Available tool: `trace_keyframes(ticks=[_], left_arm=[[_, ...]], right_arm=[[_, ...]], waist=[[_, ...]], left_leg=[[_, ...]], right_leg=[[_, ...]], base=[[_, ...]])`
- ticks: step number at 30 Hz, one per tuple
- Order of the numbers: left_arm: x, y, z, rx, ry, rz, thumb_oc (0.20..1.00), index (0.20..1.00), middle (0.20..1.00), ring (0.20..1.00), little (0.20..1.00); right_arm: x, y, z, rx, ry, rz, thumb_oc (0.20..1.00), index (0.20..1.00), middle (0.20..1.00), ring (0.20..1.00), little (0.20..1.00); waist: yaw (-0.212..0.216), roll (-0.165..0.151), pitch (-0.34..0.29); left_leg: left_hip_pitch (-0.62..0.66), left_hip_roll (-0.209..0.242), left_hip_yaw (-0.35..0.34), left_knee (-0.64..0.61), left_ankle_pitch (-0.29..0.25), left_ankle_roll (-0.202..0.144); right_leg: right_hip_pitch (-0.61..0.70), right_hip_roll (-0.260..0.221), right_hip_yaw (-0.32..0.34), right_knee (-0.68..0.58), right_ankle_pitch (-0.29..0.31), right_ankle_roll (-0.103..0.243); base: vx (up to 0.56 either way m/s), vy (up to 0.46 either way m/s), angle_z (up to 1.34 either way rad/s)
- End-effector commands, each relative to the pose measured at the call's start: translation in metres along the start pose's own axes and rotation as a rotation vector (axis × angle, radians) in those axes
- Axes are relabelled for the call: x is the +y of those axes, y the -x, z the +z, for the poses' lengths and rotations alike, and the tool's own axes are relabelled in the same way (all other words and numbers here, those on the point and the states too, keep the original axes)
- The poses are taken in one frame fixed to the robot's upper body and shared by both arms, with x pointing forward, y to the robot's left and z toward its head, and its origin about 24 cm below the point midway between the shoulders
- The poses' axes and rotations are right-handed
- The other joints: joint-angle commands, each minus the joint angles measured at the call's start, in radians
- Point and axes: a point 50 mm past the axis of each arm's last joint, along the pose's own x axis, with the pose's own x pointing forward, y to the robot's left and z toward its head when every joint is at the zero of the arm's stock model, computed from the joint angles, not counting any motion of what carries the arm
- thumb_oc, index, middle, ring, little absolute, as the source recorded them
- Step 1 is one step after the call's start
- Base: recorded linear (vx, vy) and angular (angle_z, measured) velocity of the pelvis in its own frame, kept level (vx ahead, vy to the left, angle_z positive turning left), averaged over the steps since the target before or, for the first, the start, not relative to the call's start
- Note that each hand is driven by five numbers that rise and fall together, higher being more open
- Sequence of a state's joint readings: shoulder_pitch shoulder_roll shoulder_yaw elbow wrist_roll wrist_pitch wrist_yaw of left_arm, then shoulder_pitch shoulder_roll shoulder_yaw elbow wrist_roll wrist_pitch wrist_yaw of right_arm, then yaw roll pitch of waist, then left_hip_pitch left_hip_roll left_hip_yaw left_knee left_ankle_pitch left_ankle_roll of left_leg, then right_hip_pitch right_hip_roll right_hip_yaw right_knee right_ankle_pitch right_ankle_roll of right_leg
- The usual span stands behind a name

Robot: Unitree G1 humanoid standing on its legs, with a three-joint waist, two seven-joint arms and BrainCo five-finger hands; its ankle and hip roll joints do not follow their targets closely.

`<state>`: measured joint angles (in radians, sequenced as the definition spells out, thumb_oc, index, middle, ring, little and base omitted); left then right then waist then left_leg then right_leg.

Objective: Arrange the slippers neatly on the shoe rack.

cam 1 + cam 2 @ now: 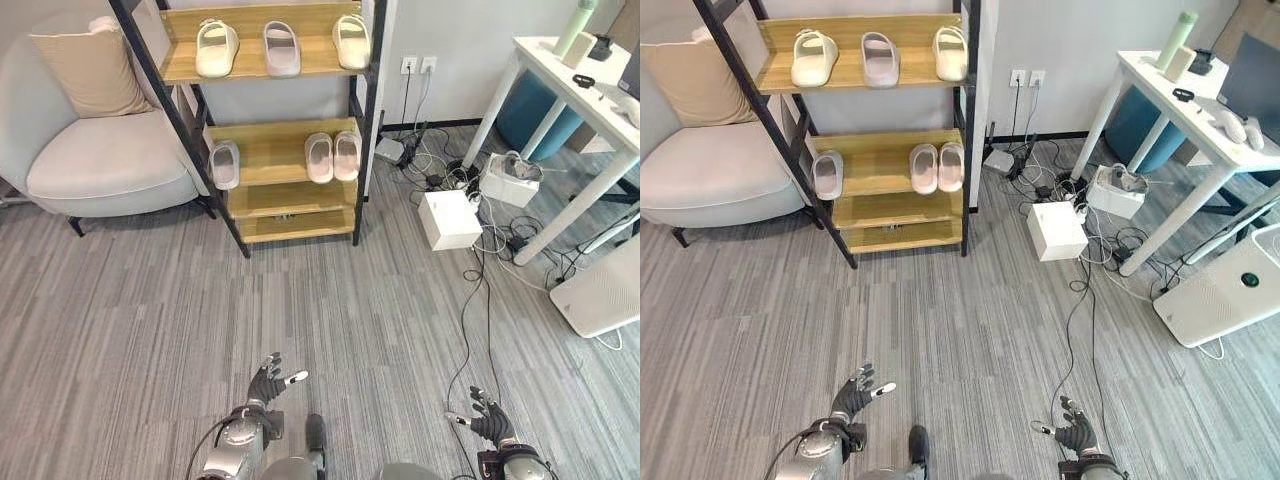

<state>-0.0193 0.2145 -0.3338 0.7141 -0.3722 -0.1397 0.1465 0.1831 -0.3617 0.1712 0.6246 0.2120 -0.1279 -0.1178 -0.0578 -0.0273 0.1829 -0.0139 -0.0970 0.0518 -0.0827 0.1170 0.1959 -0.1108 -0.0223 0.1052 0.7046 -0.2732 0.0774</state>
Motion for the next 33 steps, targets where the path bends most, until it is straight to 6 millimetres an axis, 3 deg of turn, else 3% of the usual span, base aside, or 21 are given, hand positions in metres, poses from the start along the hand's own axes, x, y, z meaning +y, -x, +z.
trace_keyframes(ticks=[1, 2, 3, 5, 8, 10, 12, 13, 16, 17, 21, 22, 25, 27, 32, 33], left_arm=[[0.008, -0.003, 0.024, -0.112, -0.024, 0.003, 1.000, 1.000, 1.000, 1.000, 1.000], [0.010, -0.004, 0.026, -0.117, -0.024, 0.005, 1.000, 1.000, 1.000, 1.000, 1.000], [0.011, -0.005, 0.028, -0.121, -0.022, 0.012, 1.000, 1.000, 1.000, 1.000, 1.000], [0.013, -0.008, 0.031, -0.126, -0.034, 0.019, 1.000, 1.000, 1.000, 1.000, 1.000], [0.007, -0.010, 0.031, -0.124, -0.050, -0.007, 1.000, 1.000, 1.000, 1.000, 1.000], [0.004, -0.009, 0.024, -0.101, -0.036, -0.014, 1.000, 1.000, 1.000, 1.000, 1.000], [0.003, -0.008, 0.025, -0.102, -0.033, -0.020, 1.000, 1.000, 1.000, 1.000, 1.000], [-0.001, -0.010, 0.026, -0.100, -0.037, -0.036, 1.000, 1.000, 1.000, 1.000, 1.000], [-0.002, -0.010, 0.026, -0.104, -0.033, -0.039, 1.000, 1.000, 1.000, 1.000, 1.000], [-0.001, -0.010, 0.026, -0.106, -0.032, -0.038, 1.000, 1.000, 1.000, 1.000, 1.000], [0.001, -0.007, 0.022, -0.093, -0.039, -0.032, 1.000, 1.000, 1.000, 1.000, 1.000], [0.001, -0.007, 0.019, -0.080, -0.058, -0.032, 1.000, 1.000, 1.000, 1.000, 1.000], [0.000, -0.008, 0.018, -0.076, -0.077, -0.029, 1.000, 1.000, 1.000, 1.000, 1.000], [0.002, -0.009, 0.018, -0.069, -0.082, -0.018, 1.000, 1.000, 1.000, 1.000, 1.000], [0.004, -0.007, 0.010, -0.043, -0.063, 0.001, 1.000, 1.000, 1.000, 1.000, 1.000], [0.004, -0.006, 0.008, -0.038, -0.063, -0.001, 1.000, 1.000, 1.000, 1.000, 1.000]], right_arm=[[-0.004, -0.007, 0.021, -0.087, -0.004, -0.009, 1.000, 1.000, 1.000, 1.000, 1.000], [-0.004, -0.007, 0.021, -0.089, -0.009, -0.013, 1.000, 1.000, 1.000, 1.000, 1.000], [-0.006, -0.007, 0.018, -0.077, -0.021, -0.021, 1.000, 1.000, 1.000, 1.000, 1.000], [-0.009, -0.005, 0.011, -0.054, -0.027, -0.032, 1.000, 1.000, 1.000, 1.000, 1.000], [-0.012, 0.000, 0.003, -0.031, -0.035, -0.037, 1.000, 1.000, 1.000, 1.000, 1.000], [-0.022, 0.005, -0.005, -0.010, -0.042, -0.056, 1.000, 1.000, 1.000, 1.000, 1.000], [-0.024, 0.006, -0.006, -0.013, -0.051, -0.062, 1.000, 1.000, 1.000, 1.000, 1.000], [-0.030, 0.007, -0.006, -0.012, -0.053, -0.075, 1.000, 1.000, 1.000, 1.000, 1.000], [-0.035, 0.007, -0.001, -0.034, -0.042, -0.075, 1.000, 1.000, 1.000, 1.000, 1.000], [-0.036, 0.006, 0.000, -0.032, -0.038, -0.077, 1.000, 1.000, 1.000, 1.000, 1.000], [-0.037, 0.004, 0.004, -0.044, -0.023, -0.081, 1.000, 1.000, 1.000, 1.000, 1.000], [-0.037, 0.005, 0.002, -0.041, -0.014, -0.084, 1.000, 1.000, 1.000, 1.000, 1.000], [-0.037, 0.007, -0.002, -0.025, 0.007, -0.089, 1.000, 1.000, 1.000, 1.000, 1.000], [-0.037, 0.007, -0.003, -0.017, 0.015, -0.092, 1.000, 1.000, 1.000, 1.000, 1.000], [-0.035, 0.007, -0.009, 0.011, 0.013, -0.076, 1.000, 1.000, 1.000, 1.000, 1.000], [-0.035, 0.008, -0.010, 0.020, 0.018, -0.078, 1.000, 1.000, 1.000, 1.000, 1.000]], waist=[[-0.005, -0.004, 0.045], [-0.010, 0.003, 0.052], [-0.036, -0.004, 0.076], [-0.067, -0.027, 0.081], [-0.093, -0.028, 0.066], [-0.101, -0.020, 0.034], [-0.106, -0.018, 0.032], [-0.111, -0.019, 0.042], [-0.098, -0.033, 0.054], [-0.090, -0.040, 0.055], [-0.058, -0.058, 0.059], [-0.049, -0.053, 0.056], [-0.033, -0.041, 0.058], [-0.032, -0.037, 0.056], [-0.034, -0.012, 0.027], [-0.035, -0.004, 0.015]], left_leg=[[0.020, 0.071, 0.051, 0.024, -0.082, -0.172], [0.038, 0.077, 0.051, 0.023, -0.090, -0.174], [0.105, 0.068, 0.030, 0.008, -0.119, -0.181], [0.170, 0.047, -0.012, -0.001, -0.152, -0.193], [0.200, 0.052, -0.067, 0.030, -0.179, -0.207], [0.204, 0.083, -0.075, 0.111, -0.182, -0.239], [0.191, 0.090, -0.078, 0.156, -0.169, -0.252], [0.151, 0.091, -0.090, 0.267, -0.120, -0.278], [0.074, 0.057, -0.132, 0.454, -0.034, -0.287], [0.044, 0.047, -0.136, 0.471, -0.035, -0.281], [-0.070, 0.055, -0.078, 0.389, -0.100, -0.246], [-0.125, 0.084, -0.041, 0.263, -0.085, -0.243], [-0.150, 0.123, -0.024, 0.084, 0.010, -0.259], [-0.171, 0.143, 0.005, 0.009, 0.033, -0.272], [-0.150, 0.165, 0.041, -0.005, 0.076, -0.286], [-0.144, 0.163, 0.050, -0.005, 0.094, -0.290]], right_leg=[[0.019, -0.008, 0.025, -0.282, 0.281, 0.021], [-0.019, 0.008, -0.002, -0.313, 0.255, 0.018], [-0.081, 0.044, -0.055, -0.437, 0.256, 0.024], [-0.115, 0.073, -0.082, -0.644, 0.319, 0.048], [-0.072, 0.077, -0.034, -0.645, 0.316, 0.030], [-0.025, 0.082, -0.032, -0.634, 0.301, -0.011], [-0.014, 0.085, -0.033, -0.630, 0.290, -0.023], [0.015, 0.086, -0.033, -0.614, 0.265, -0.045], [0.054, 0.082, -0.011, -0.604, 0.248, -0.073], [0.069, 0.074, 0.000, -0.608, 0.244, -0.075], [0.132, 0.046, 0.021, -0.632, 0.227, -0.063], [0.160, 0.044, 0.023, -0.643, 0.210, -0.058], [0.211, 0.046, 0.041, -0.648, 0.177, -0.056], [0.238, 0.041, 0.053, -0.648, 0.163, -0.054], [0.308, 0.020, 0.075, -0.677, 0.144, -0.036], [0.322, -0.004, 0.065, -0.697, 0.145, -0.023]], base=[[0.18, 0.016, 0.41], [0.33, -0.039, 0.42], [0.45, -0.072, 0.32], [0.57, -0.153, 0.00], [0.46, -0.200, 0.93], [0.43, -0.224, 1.00], [0.24, -0.142, 0.43], [0.24, -0.140, 0.47], [0.26, -0.162, 0.28], [0.25, -0.129, -0.13], [0.27, -0.056, -0.08], [0.27, 0.031, -0.19], [0.34, 0.058, -0.15], [0.30, 0.093, -0.24], [0.33, 0.174, -0.31], [0.40, 0.282, -0.29]])
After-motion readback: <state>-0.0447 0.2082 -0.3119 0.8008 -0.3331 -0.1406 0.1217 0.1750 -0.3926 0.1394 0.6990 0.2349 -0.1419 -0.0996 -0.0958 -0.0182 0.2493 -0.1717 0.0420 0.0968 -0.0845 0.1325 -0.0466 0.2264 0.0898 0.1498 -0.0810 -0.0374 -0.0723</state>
